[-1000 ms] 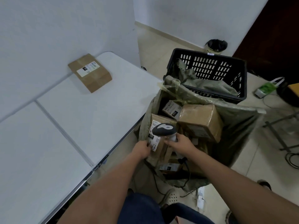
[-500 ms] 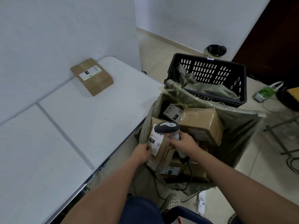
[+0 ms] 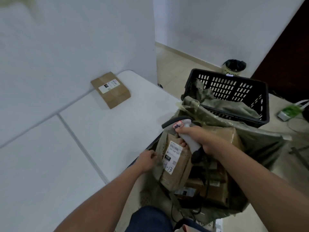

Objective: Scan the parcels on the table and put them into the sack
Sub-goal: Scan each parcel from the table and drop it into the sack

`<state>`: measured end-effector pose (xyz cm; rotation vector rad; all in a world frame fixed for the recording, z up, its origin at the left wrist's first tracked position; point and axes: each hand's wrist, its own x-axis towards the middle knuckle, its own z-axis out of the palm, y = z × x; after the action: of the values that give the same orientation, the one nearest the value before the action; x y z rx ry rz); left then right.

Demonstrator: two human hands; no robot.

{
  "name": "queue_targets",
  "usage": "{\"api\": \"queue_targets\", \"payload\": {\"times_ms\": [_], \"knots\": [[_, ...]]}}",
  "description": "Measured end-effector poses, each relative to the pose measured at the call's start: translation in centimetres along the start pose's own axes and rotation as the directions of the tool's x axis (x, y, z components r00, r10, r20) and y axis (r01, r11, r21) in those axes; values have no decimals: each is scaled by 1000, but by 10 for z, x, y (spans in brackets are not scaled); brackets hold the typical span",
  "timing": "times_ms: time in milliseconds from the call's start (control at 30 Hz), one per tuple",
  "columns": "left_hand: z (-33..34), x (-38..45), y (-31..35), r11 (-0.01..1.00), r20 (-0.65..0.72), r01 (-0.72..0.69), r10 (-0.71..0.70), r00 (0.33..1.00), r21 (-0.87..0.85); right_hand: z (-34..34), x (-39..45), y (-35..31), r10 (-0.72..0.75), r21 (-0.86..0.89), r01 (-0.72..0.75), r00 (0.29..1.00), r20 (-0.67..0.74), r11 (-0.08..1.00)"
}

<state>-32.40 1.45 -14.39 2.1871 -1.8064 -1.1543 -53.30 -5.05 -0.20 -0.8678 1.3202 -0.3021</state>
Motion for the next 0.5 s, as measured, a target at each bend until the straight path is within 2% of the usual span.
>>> {"api": "queue_targets", "payload": {"times_ms": [167, 267, 400, 500], "knots": [[-70, 23, -41, 999, -66, -9, 11, 998, 34, 29, 22, -59, 27, -50, -22, 995, 96, 999], [-119, 44, -66, 999, -120, 3, 3, 993, 50, 57, 39, -87, -36, -72, 41, 997, 70, 997], [-180, 82, -99, 995, -191, -16, 35, 981, 102, 97, 72, -119, -173, 52, 173, 985, 8, 984], [-221, 119, -125, 987, -212, -42, 75, 975, 155, 119, 96, -140, -224, 69, 228, 973, -57, 971]]}}
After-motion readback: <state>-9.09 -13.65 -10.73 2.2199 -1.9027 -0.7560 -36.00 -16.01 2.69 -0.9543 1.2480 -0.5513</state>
